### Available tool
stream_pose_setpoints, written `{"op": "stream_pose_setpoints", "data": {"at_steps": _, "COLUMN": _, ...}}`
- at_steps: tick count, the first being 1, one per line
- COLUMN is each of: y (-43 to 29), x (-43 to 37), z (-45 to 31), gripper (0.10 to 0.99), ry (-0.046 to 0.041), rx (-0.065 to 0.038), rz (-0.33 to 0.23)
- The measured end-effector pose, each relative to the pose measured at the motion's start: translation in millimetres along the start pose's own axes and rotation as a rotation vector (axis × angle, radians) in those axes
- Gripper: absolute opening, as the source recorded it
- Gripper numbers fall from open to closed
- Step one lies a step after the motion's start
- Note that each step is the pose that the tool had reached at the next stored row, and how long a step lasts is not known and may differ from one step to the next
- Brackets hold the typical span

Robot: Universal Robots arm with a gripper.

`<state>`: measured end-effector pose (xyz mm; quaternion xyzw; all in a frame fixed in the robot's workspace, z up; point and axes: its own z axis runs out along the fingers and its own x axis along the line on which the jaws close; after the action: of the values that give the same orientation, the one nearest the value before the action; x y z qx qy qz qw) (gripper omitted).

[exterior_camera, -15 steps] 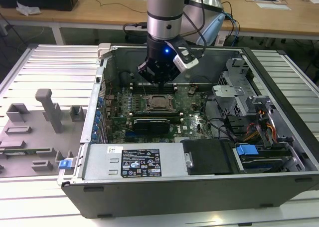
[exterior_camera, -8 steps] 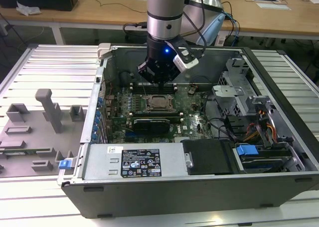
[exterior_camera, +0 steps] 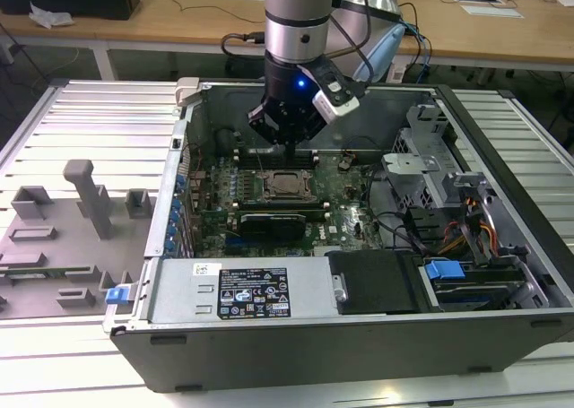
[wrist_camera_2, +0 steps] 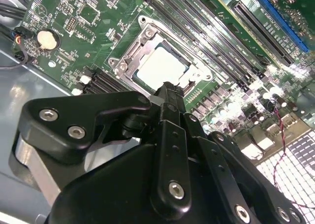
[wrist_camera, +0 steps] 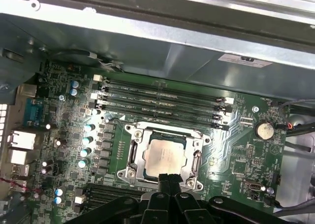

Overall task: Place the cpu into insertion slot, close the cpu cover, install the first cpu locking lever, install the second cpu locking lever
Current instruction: 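Install the first cpu locking lever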

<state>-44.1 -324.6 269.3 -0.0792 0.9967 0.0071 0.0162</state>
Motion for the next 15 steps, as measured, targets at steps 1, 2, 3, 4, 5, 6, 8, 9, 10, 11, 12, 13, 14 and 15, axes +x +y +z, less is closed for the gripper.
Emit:
{"op": "stream_pose_setpoints", "data": {"at_steps": 1, "y": 0.0, "x": 0.0, "z": -0.1, "gripper": 0.106, "ry": 0.0001, "rx": 0.000, "rz": 0.000}}
{"op": "stream_pose_setpoints", "data": {"at_steps": 2, "y": 0.0, "x": 0.0, "z": -0.2, "gripper": 0.106, "ry": 0.0001, "rx": 0.000, "rz": 0.000}}
{"op": "stream_pose_setpoints", "data": {"at_steps": 3, "y": 0.0, "x": 0.3, "z": -0.2, "gripper": 0.106, "ry": 0.0002, "rx": 0.000, "rz": 0.000}}
{"op": "stream_pose_setpoints", "data": {"at_steps": 4, "y": 0.2, "x": 1.4, "z": -0.3, "gripper": 0.106, "ry": 0.0002, "rx": 0.000, "rz": 0.000}}
{"op": "stream_pose_setpoints", "data": {"at_steps": 5, "y": 0.4, "x": 2.9, "z": -0.4, "gripper": 0.106, "ry": 0.0002, "rx": 0.000, "rz": 0.000}}
{"op": "stream_pose_setpoints", "data": {"at_steps": 6, "y": 0.8, "x": 5.2, "z": -0.4, "gripper": 0.106, "ry": 0.0001, "rx": 0.000, "rz": 0.000}}
{"op": "stream_pose_setpoints", "data": {"at_steps": 8, "y": 1.3, "x": 8.5, "z": -0.5, "gripper": 0.106, "ry": 0.0000, "rx": 0.000, "rz": 0.000}}
{"op": "stream_pose_setpoints", "data": {"at_steps": 9, "y": 1.6, "x": 9.7, "z": -0.5, "gripper": 0.106, "ry": 0.0001, "rx": 0.000, "rz": 0.000}}
{"op": "stream_pose_setpoints", "data": {"at_steps": 10, "y": 1.7, "x": 10.7, "z": -0.6, "gripper": 0.106, "ry": 0.0001, "rx": 0.000, "rz": 0.000}}
{"op": "stream_pose_setpoints", "data": {"at_steps": 11, "y": 1.8, "x": 11.6, "z": -0.6, "gripper": 0.106, "ry": 0.0001, "rx": 0.000, "rz": 0.000}}
{"op": "stream_pose_setpoints", "data": {"at_steps": 12, "y": 2.0, "x": 12.4, "z": -0.6, "gripper": 0.106, "ry": 0.0001, "rx": 0.000, "rz": 0.000}}
{"op": "stream_pose_setpoints", "data": {"at_steps": 13, "y": 2.2, "x": 13.5, "z": -0.6, "gripper": 0.106, "ry": 0.0001, "rx": 0.000, "rz": 0.000}}
{"op": "stream_pose_setpoints", "data": {"at_steps": 14, "y": 2.3, "x": 14.1, "z": -0.7, "gripper": 0.106, "ry": 0.0001, "rx": 0.000, "rz": 0.000}}
{"op": "stream_pose_setpoints", "data": {"at_steps": 15, "y": 2.4, "x": 14.8, "z": -0.7, "gripper": 0.106, "ry": 0.0001, "rx": 0.000, "rz": 0.000}}
